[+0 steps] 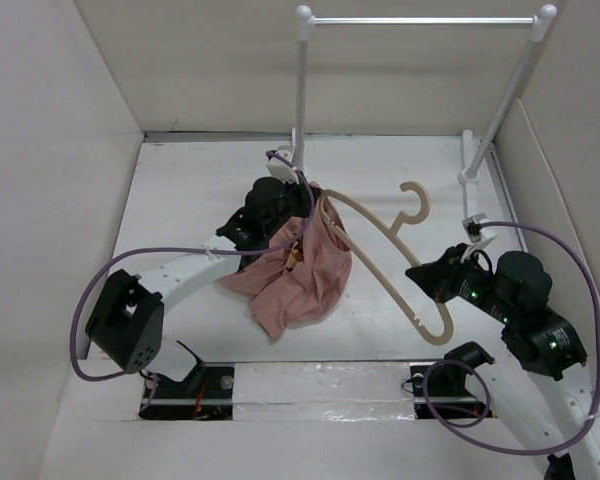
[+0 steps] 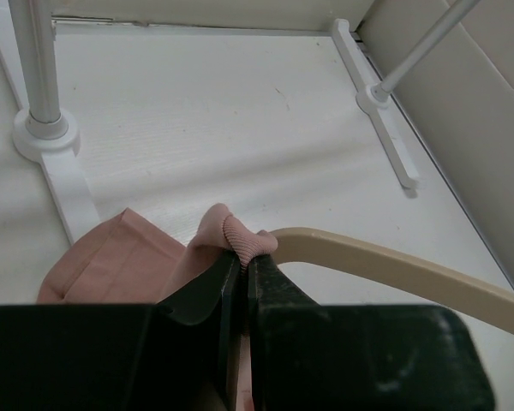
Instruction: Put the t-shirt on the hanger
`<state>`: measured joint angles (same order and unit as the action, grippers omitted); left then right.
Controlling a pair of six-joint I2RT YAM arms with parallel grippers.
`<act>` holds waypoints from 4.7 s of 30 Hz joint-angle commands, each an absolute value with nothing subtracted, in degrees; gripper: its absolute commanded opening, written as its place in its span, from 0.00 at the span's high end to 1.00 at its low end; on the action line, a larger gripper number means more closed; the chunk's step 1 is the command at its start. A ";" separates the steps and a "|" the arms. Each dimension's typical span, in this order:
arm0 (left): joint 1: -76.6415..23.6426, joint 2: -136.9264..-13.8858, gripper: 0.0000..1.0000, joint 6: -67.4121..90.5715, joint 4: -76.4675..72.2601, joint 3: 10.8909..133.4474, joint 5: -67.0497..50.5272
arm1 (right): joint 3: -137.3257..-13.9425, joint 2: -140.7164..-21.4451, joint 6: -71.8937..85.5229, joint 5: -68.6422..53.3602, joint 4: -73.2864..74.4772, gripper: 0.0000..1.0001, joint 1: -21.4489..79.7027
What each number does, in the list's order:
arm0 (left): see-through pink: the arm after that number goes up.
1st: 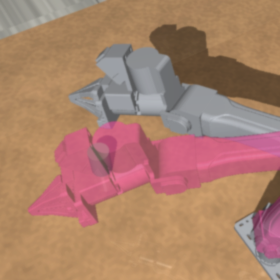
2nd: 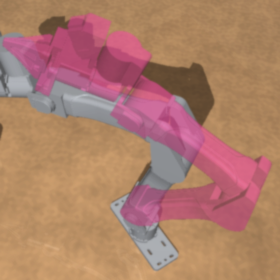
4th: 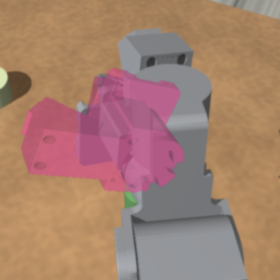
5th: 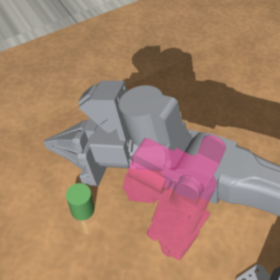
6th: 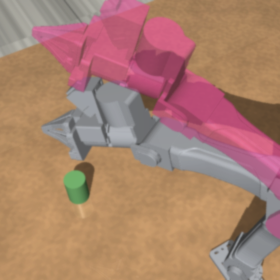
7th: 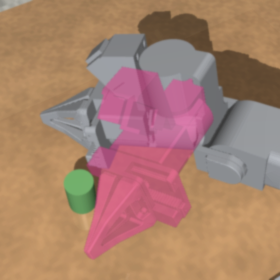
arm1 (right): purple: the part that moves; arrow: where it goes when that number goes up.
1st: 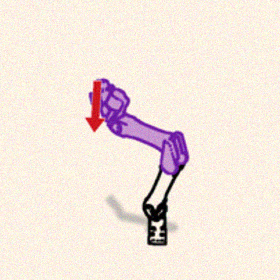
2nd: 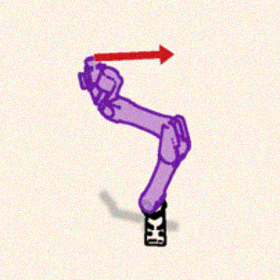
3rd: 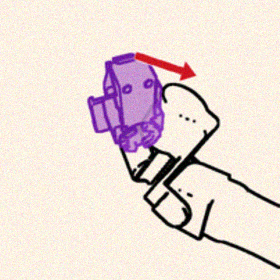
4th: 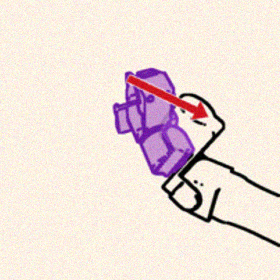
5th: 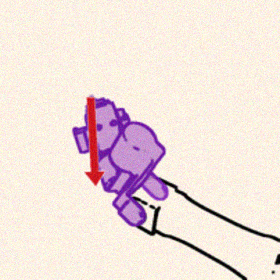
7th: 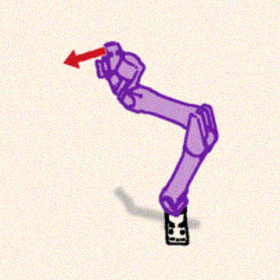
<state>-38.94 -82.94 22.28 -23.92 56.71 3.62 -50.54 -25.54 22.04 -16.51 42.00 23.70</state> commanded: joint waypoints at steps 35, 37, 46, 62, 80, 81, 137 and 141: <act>-64.94 -63.46 1.00 13.89 -9.24 68.90 4.10 | -42.63 -58.01 20.83 15.46 -26.88 1.00 56.87; -65.48 -62.85 1.00 14.15 -7.22 69.00 6.41 | -41.06 -56.52 21.27 16.52 -29.51 1.00 56.87; -65.48 -57.74 0.60 17.58 -6.94 62.93 14.59 | -34.90 -48.17 21.80 18.28 -33.29 1.00 55.63; -63.56 -53.69 0.45 24.78 -19.33 55.72 33.74 | -31.82 -47.11 22.32 17.93 -36.47 1.00 53.96; -43.24 -67.84 0.36 43.07 -24.97 60.63 7.48 | -33.66 -50.36 22.24 14.07 -34.28 1.00 53.96; -43.24 -68.37 0.36 43.24 -24.61 60.64 7.21 | -34.01 -50.97 22.06 13.80 -34.28 1.00 53.96; -37.54 -64.95 1.00 50.88 -39.28 47.46 0.53 | -42.98 -60.74 19.51 16.53 -26.29 0.48 57.39; -34.72 -63.37 1.00 54.75 -43.58 44.57 -4.83 | -41.93 -55.47 20.13 15.65 -21.54 0.34 57.39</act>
